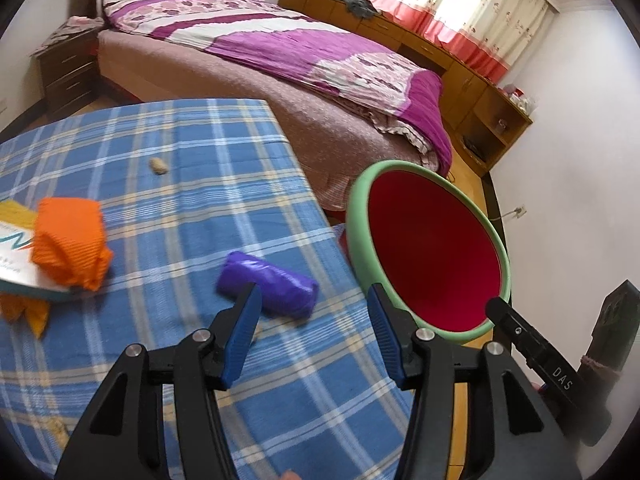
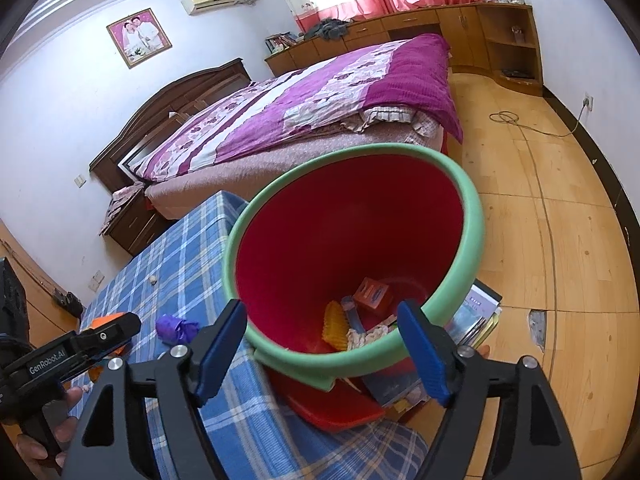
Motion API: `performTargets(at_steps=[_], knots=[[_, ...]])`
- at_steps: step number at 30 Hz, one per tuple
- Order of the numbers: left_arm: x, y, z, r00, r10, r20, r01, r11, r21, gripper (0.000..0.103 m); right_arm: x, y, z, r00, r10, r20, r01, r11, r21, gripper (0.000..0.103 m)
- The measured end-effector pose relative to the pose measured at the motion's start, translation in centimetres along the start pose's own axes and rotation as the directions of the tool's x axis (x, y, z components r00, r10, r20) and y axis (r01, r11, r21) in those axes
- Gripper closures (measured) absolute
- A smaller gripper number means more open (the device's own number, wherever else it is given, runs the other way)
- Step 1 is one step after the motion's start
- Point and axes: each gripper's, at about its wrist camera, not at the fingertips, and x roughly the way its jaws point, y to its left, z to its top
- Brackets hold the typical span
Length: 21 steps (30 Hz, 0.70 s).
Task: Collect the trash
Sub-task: 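Move both grippers back over the trash on the bed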
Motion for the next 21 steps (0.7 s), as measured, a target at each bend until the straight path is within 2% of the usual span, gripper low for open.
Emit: performTargets(at_steps=[21], knots=[[-6.1,8.3,-2.6,0.993,0.087,0.082,-0.074,0.987,-0.143,0.048,-0.5,7.9,-3.4,0.997,0.066,-0.049,-0.072,0.990,-0.124,0.013]])
